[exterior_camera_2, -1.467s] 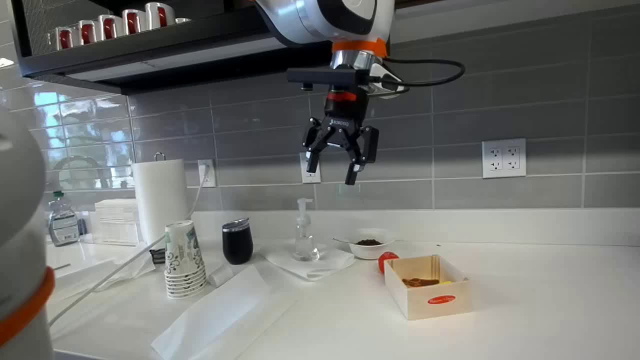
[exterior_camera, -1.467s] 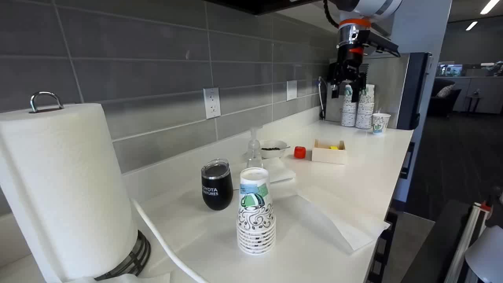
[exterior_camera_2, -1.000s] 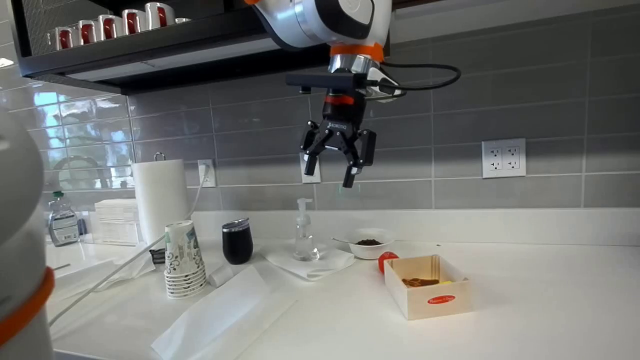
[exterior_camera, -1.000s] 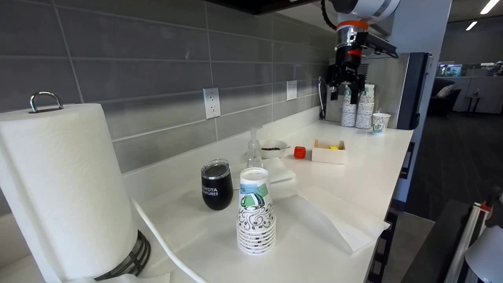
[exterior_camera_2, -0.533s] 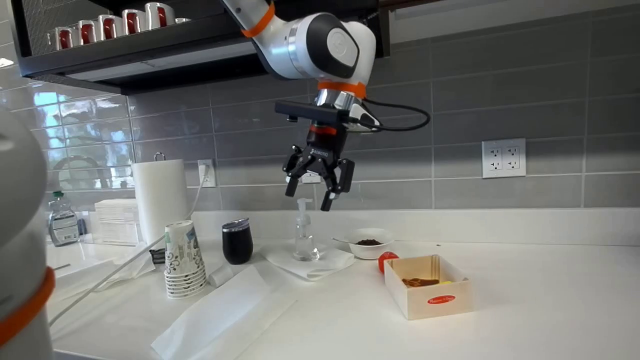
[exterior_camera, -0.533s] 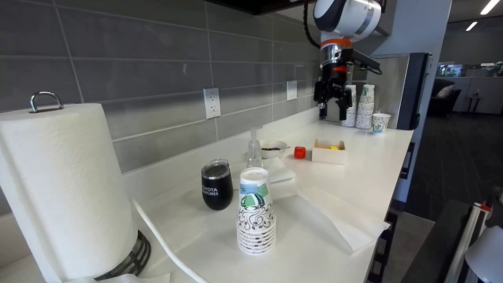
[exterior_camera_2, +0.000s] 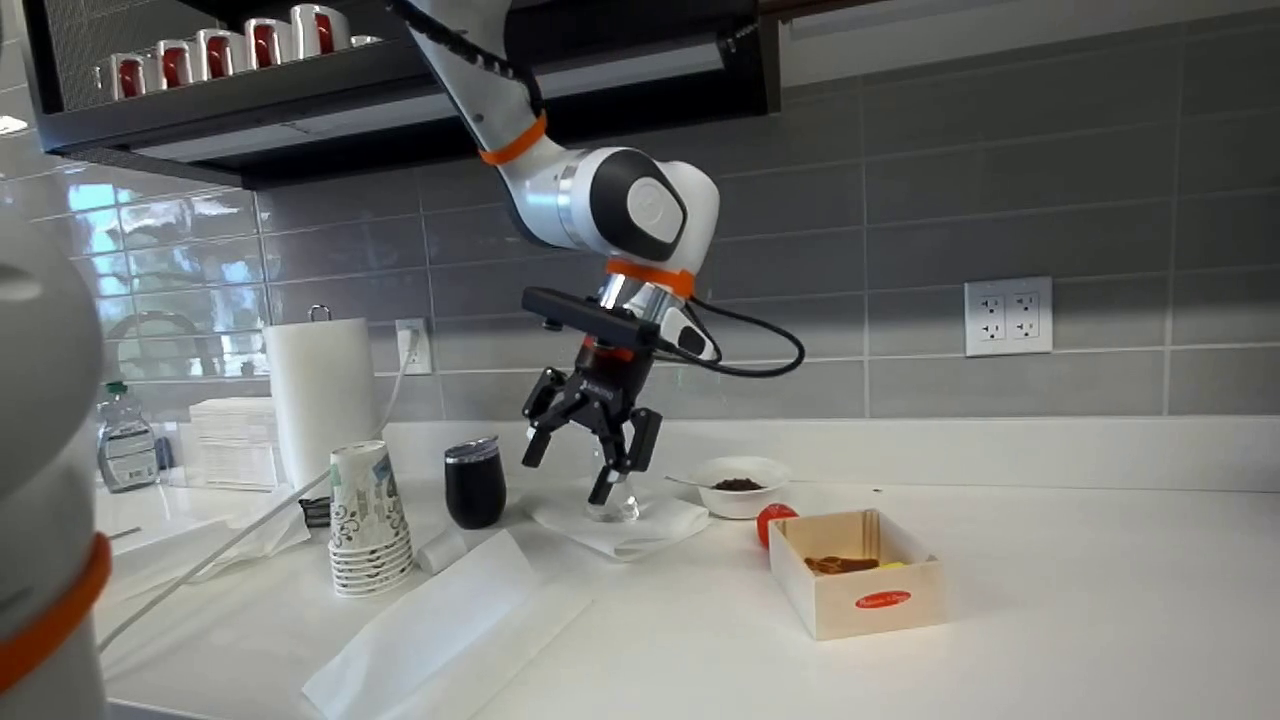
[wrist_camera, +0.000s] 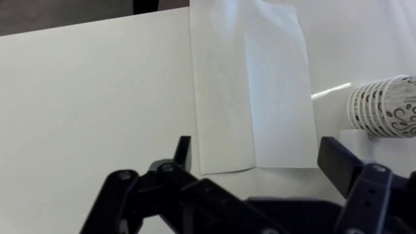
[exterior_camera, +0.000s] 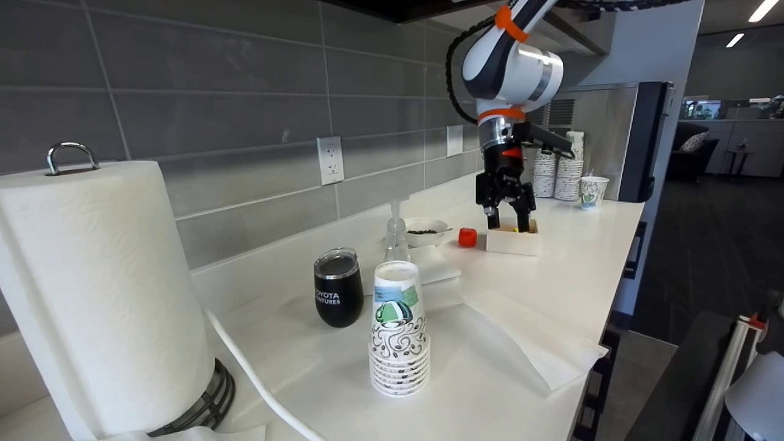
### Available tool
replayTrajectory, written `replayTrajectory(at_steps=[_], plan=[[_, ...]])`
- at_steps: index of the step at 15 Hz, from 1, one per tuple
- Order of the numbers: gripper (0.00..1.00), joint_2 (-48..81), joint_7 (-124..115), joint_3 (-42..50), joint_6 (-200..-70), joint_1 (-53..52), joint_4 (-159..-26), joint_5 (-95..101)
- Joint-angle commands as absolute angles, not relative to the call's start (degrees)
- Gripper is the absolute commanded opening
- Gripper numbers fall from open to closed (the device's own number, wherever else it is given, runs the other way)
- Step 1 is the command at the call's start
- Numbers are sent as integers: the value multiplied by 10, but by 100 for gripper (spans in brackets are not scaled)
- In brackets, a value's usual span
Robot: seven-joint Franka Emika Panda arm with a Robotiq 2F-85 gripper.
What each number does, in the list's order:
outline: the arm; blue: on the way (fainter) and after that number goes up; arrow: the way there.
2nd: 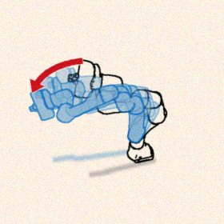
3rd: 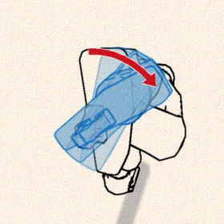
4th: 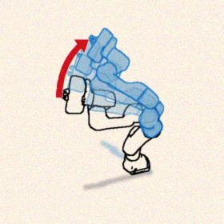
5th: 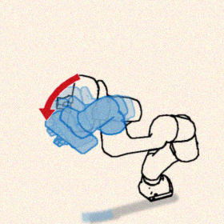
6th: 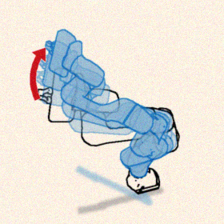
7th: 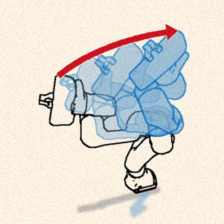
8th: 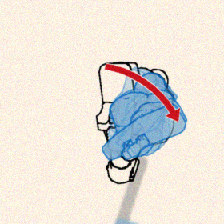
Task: Fold the napkin
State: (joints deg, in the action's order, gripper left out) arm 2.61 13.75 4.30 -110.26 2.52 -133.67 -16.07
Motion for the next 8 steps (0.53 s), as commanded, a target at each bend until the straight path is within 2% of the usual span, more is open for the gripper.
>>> replayTrajectory(at_steps=[1, 8], plan=[[100, 49, 161, 38, -1121, 33, -1356, -185], [100, 91, 181, 32, -1165, 39, -1380, -198]])
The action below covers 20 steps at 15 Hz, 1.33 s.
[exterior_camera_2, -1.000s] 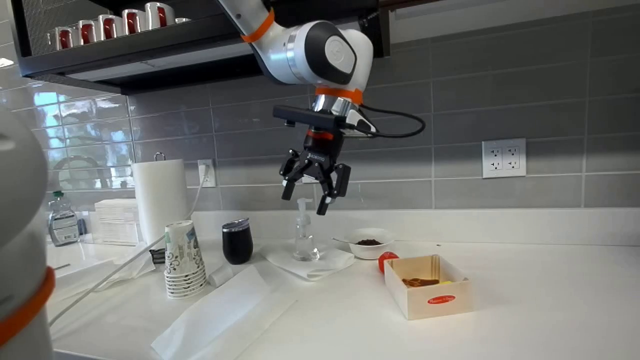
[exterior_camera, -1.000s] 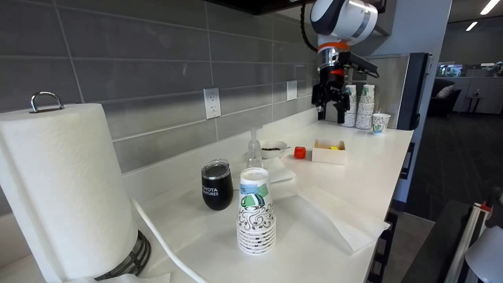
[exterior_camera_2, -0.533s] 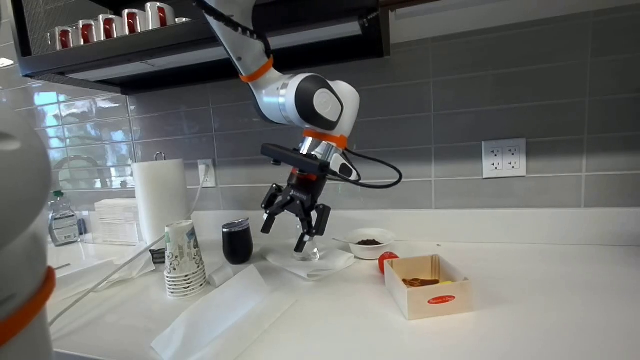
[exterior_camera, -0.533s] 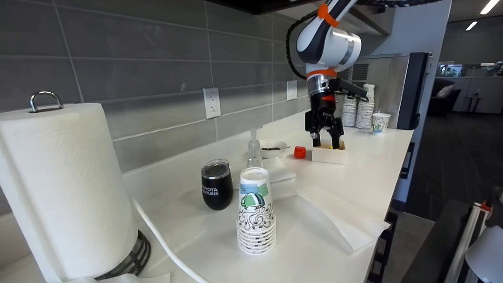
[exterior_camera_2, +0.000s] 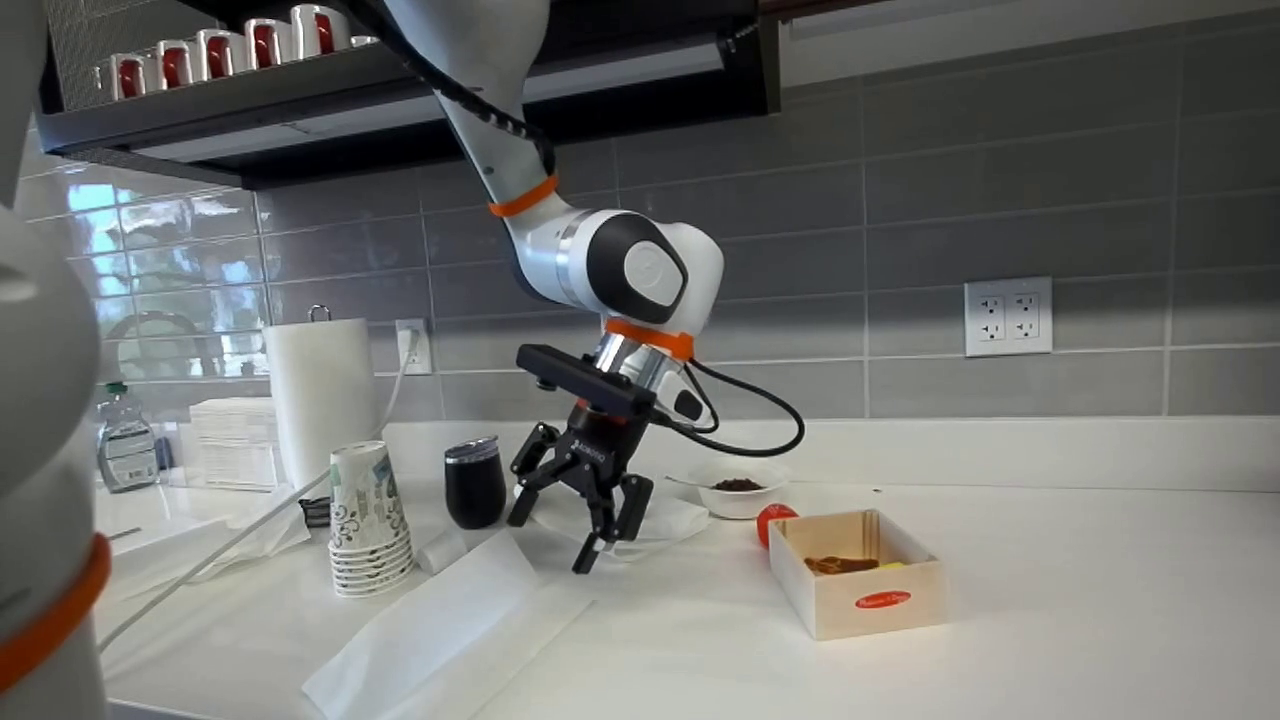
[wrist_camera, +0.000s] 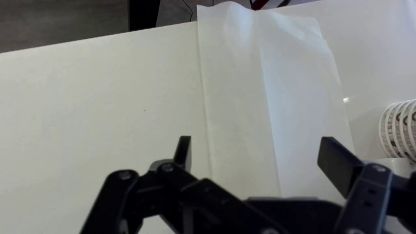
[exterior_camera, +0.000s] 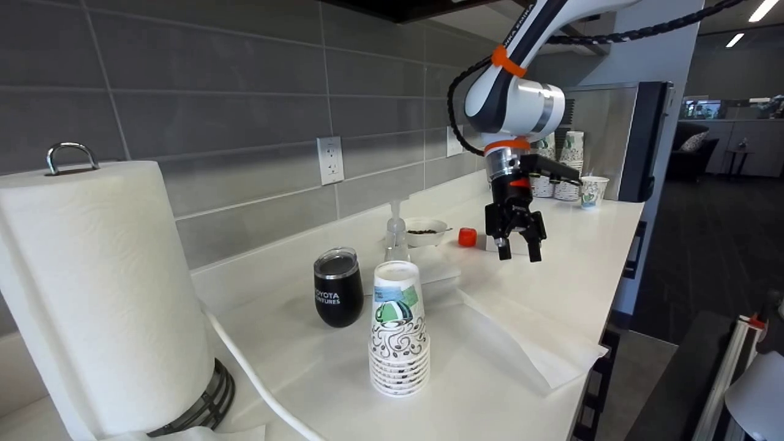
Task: Fold the napkin
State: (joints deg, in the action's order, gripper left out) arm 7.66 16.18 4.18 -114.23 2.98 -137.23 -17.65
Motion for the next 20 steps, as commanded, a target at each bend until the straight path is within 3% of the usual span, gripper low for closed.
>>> replayTrajectory(at_steps=[1, 10, 20], plan=[[100, 99, 183, 30, -1174, 39, -1381, -200], [100, 101, 136, -14, -1252, 13, -1397, -216], [100, 60, -149, -78, -1144, -107, -1372, 20]])
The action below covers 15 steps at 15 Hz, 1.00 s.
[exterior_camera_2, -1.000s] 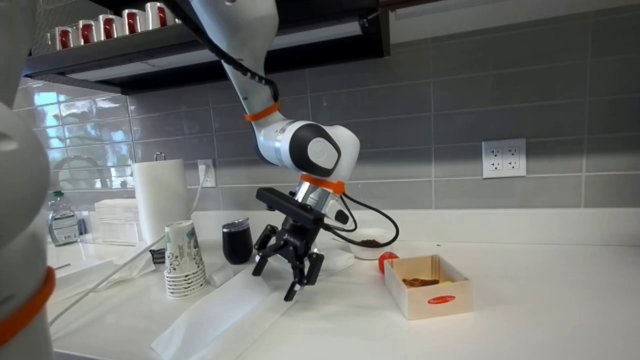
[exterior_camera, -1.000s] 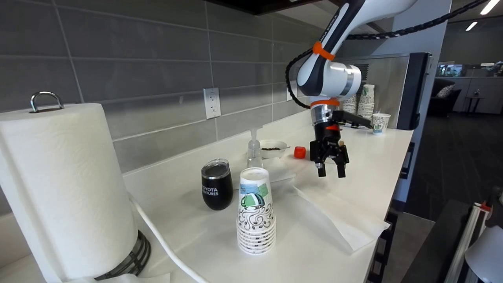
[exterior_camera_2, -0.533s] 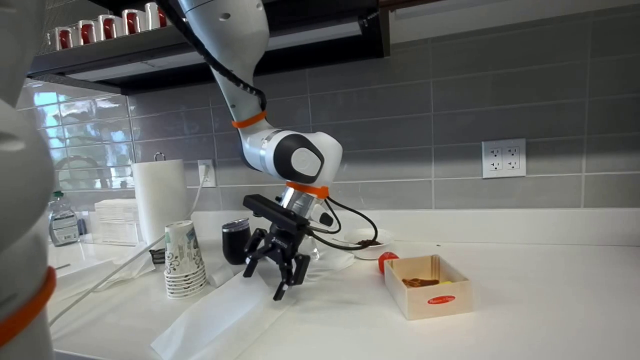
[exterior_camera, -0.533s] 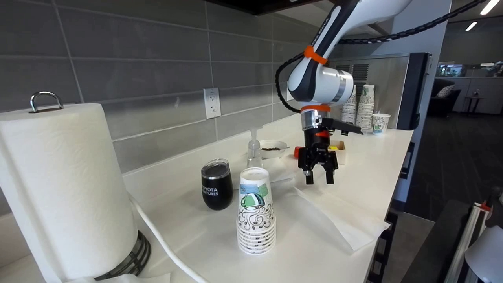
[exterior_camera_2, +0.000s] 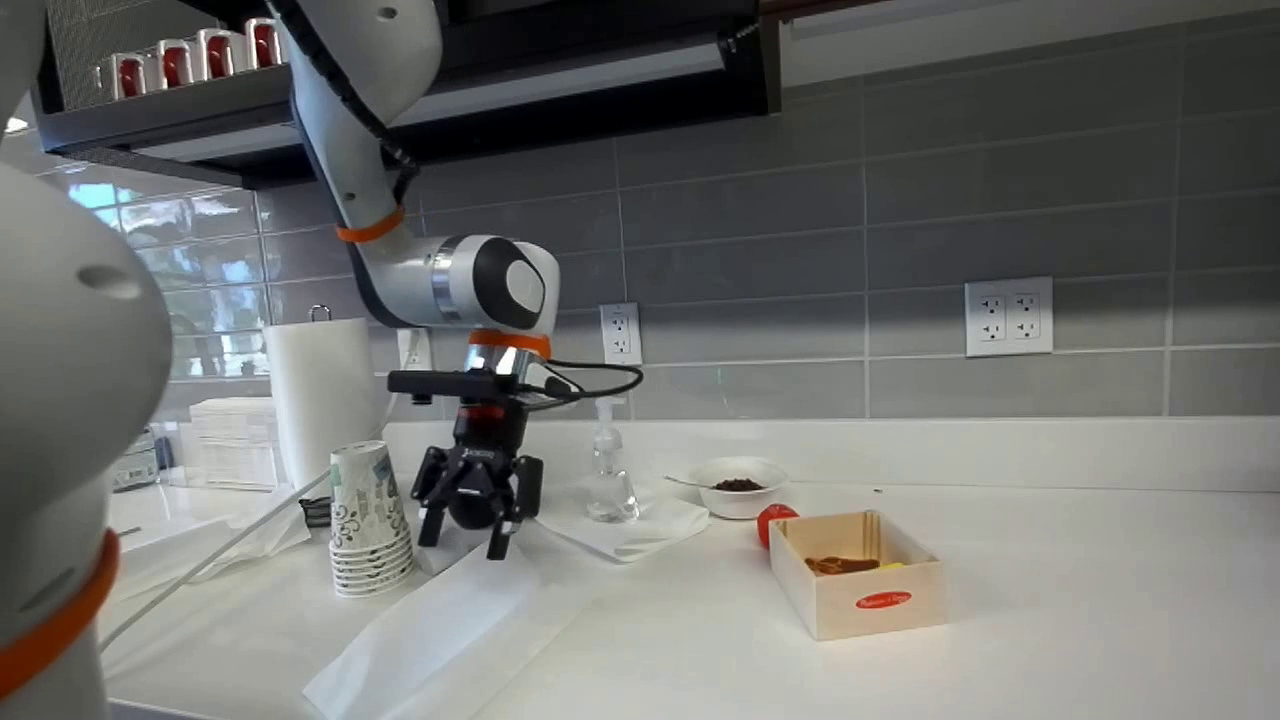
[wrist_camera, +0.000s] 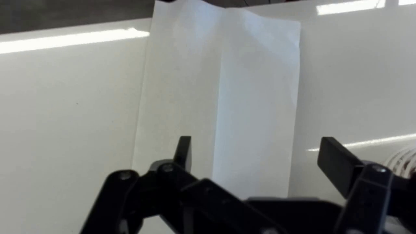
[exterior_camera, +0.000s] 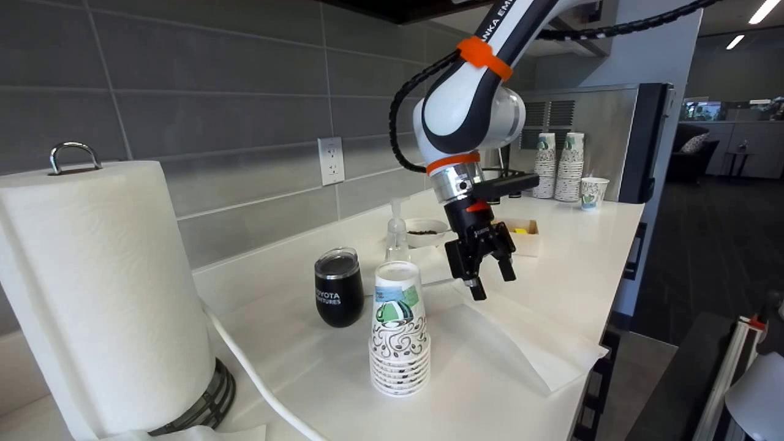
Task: Fold the napkin
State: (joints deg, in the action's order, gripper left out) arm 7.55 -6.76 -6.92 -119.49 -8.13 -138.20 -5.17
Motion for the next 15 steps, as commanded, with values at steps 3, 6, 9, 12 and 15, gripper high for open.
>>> replayTrajectory(at_steps=[3, 6, 9, 12, 15], plan=[[100, 72, -216, -93, -1108, -131, -1361, 86], [100, 87, -246, -103, -1114, -144, -1360, 107], [100, 98, -284, -105, -1171, -150, -1370, 106], [100, 105, -305, -101, -1254, -150, -1386, 101], [100, 115, -329, -92, -1307, -156, -1401, 122]])
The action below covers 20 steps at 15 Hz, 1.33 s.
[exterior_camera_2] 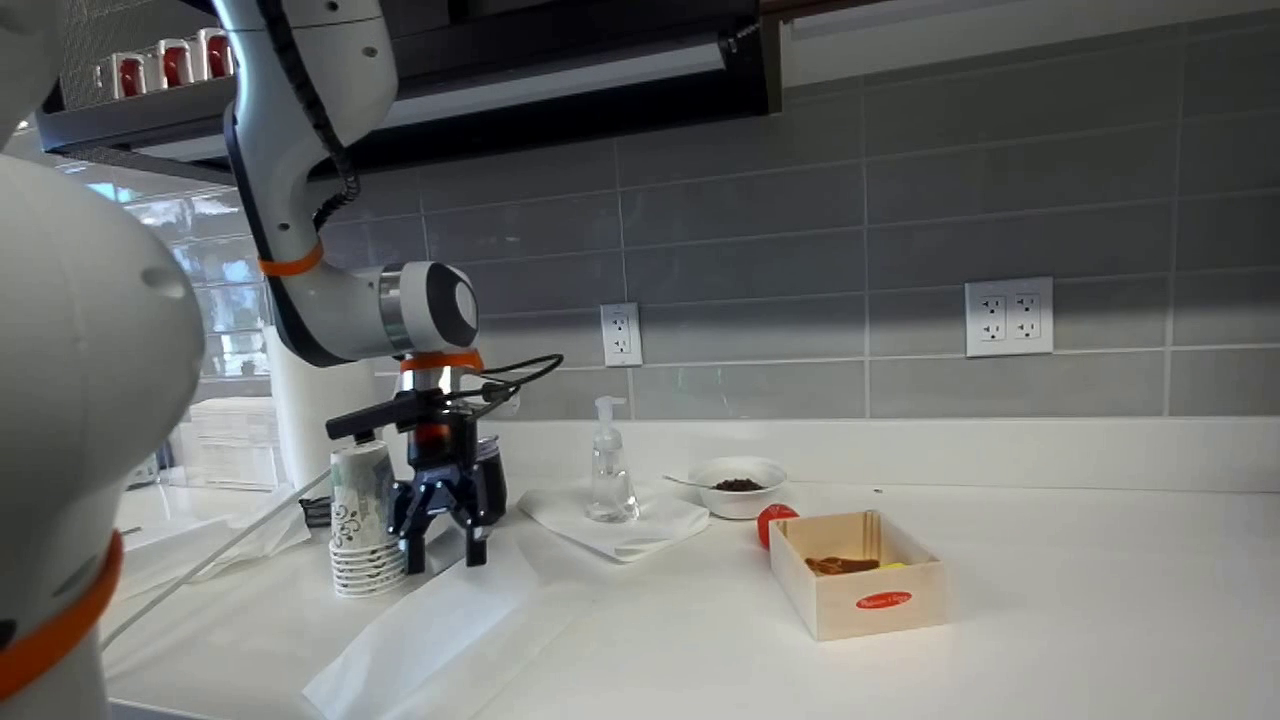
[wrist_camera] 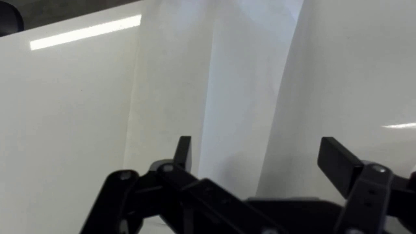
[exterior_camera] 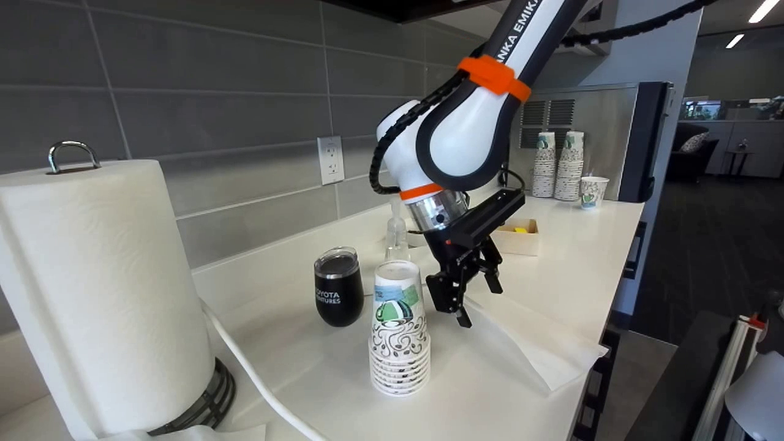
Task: Fold the napkin
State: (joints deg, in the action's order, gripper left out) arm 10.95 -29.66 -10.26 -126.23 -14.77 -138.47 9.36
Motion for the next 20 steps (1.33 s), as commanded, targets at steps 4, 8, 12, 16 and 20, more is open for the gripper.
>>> replayTrajectory(at_steps=[4, 8, 12, 16, 20], plan=[[100, 115, -378, -77, -1306, -166, -1414, 181], [100, 115, -421, -73, -1290, -173, -1418, 233], [100, 101, -444, -76, -1245, -175, -1418, 257], [100, 85, -458, -81, -1183, -173, -1413, 268], [100, 66, -464, -83, -1142, -164, -1411, 274]])
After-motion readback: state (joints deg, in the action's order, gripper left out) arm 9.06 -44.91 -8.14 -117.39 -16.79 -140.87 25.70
